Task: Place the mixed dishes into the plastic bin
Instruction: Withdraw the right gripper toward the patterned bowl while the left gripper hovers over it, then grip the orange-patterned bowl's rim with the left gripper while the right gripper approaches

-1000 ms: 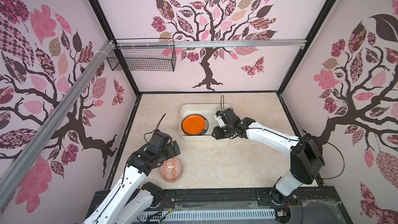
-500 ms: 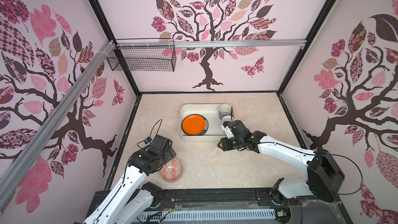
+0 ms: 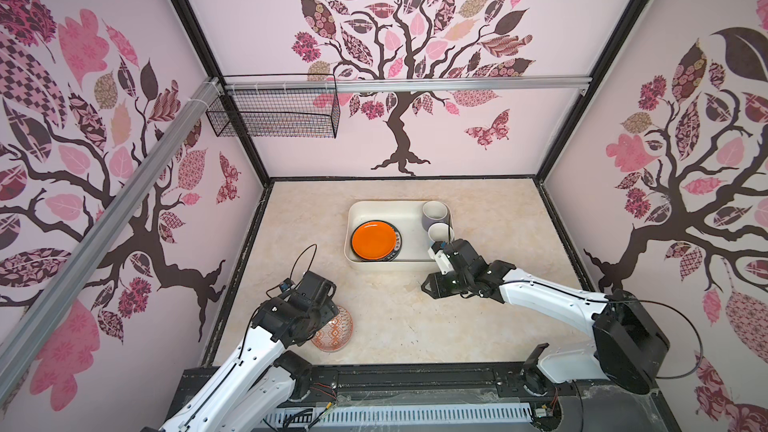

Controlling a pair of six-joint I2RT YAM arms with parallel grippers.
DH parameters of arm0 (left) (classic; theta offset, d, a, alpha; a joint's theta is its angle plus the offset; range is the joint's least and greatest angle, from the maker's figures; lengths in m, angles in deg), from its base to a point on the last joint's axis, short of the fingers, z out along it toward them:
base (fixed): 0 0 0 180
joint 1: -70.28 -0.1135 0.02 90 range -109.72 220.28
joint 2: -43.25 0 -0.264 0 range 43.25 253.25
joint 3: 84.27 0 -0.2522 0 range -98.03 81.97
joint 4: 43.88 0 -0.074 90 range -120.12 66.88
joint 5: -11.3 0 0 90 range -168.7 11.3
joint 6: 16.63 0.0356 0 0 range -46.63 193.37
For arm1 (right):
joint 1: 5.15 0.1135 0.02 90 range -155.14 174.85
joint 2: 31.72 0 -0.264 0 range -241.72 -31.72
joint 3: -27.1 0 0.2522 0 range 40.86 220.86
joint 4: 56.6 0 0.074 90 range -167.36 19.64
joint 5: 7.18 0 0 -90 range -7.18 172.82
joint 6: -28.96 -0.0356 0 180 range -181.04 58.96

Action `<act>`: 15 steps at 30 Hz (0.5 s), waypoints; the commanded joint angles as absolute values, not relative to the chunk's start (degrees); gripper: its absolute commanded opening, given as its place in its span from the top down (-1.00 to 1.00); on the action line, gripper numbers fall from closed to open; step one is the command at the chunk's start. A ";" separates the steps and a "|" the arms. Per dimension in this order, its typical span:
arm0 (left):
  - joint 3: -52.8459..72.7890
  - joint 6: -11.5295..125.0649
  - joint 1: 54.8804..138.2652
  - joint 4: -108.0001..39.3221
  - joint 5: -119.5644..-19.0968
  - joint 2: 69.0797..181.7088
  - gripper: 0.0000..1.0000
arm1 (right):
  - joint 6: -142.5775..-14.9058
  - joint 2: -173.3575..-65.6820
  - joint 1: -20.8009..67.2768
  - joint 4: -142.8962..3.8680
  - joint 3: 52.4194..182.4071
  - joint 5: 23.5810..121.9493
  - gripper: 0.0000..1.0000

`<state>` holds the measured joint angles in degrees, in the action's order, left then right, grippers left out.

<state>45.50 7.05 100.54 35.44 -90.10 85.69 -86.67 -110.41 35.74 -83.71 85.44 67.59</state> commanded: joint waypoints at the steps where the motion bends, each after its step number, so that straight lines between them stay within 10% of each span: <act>1: 47.19 3.75 102.63 34.88 -90.60 86.27 -0.65 | -86.02 -110.11 35.81 -82.62 85.59 66.88 0.12; 15: 53.01 2.48 104.84 24.82 -86.67 88.10 -0.22 | -86.00 -110.89 35.81 -82.33 84.63 67.00 0.12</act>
